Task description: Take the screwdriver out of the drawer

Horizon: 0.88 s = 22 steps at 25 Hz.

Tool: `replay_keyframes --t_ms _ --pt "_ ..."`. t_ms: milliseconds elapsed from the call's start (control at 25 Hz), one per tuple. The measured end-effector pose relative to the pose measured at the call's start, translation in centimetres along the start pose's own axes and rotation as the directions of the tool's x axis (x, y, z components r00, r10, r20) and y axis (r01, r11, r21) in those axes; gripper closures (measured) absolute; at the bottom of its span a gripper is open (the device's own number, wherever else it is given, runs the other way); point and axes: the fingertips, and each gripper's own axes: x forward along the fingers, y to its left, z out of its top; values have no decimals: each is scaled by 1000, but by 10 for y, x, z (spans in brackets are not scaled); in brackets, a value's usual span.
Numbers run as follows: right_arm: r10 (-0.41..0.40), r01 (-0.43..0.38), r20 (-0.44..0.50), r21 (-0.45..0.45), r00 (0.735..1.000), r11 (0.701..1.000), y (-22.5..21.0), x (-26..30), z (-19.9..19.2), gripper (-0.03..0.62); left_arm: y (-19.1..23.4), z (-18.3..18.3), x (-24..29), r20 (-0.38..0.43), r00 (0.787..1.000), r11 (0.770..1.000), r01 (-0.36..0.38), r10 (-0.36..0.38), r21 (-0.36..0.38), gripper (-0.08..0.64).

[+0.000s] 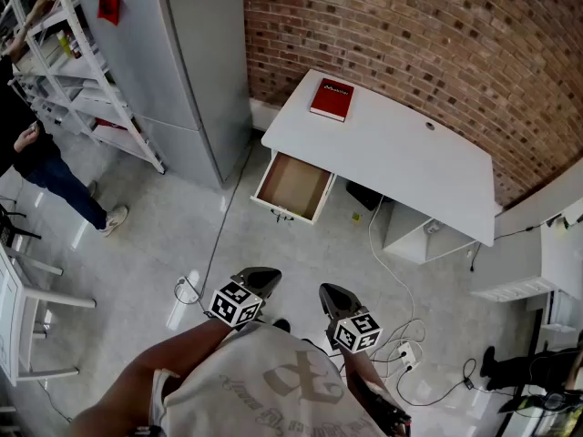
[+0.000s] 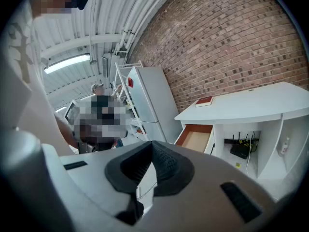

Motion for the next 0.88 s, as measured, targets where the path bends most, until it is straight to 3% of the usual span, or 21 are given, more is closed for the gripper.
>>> replay_keyframes --t_ms 480,880 --pt "4 -4 15 -32 1000 999 10 -5 8 586 0 1 -12 34 999 1000 -17 17 -1 552" --pt "21 -21 27 -5 999 1000 9 -3 4 586 1 -10 -17 34 999 999 -41 41 -23 552"
